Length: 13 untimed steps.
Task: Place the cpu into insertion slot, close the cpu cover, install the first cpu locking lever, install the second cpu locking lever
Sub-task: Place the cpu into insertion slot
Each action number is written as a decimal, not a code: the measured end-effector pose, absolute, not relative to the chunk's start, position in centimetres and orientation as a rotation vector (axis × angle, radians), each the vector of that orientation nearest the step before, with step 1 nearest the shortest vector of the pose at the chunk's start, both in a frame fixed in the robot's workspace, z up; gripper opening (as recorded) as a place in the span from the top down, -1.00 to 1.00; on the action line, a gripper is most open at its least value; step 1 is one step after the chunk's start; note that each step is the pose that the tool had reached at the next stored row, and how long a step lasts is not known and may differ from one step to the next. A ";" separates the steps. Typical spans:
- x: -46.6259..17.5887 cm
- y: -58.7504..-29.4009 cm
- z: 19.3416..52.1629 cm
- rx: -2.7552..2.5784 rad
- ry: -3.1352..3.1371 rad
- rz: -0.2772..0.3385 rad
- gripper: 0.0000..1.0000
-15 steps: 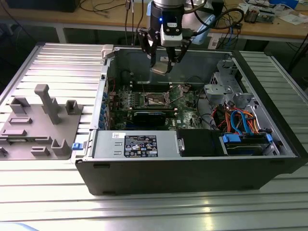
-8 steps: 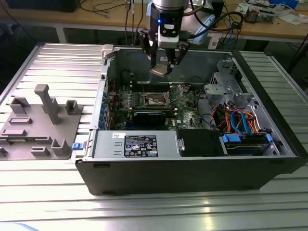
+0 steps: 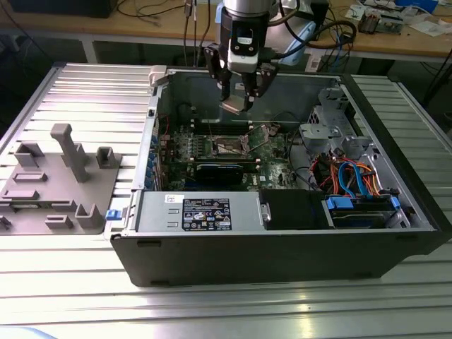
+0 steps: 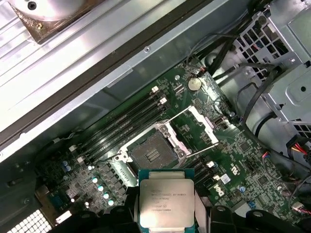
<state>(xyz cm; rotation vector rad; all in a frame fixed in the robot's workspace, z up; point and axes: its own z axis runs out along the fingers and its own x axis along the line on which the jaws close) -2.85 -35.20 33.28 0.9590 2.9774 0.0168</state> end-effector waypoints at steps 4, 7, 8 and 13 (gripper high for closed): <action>-2.9 -35.2 33.3 1.043 2.948 0.011 -0.08; -2.9 -35.2 33.2 1.126 2.917 0.010 -0.08; -2.9 -35.2 33.2 1.146 2.909 0.009 -0.08; -2.9 -35.2 33.1 1.253 2.863 0.005 -0.08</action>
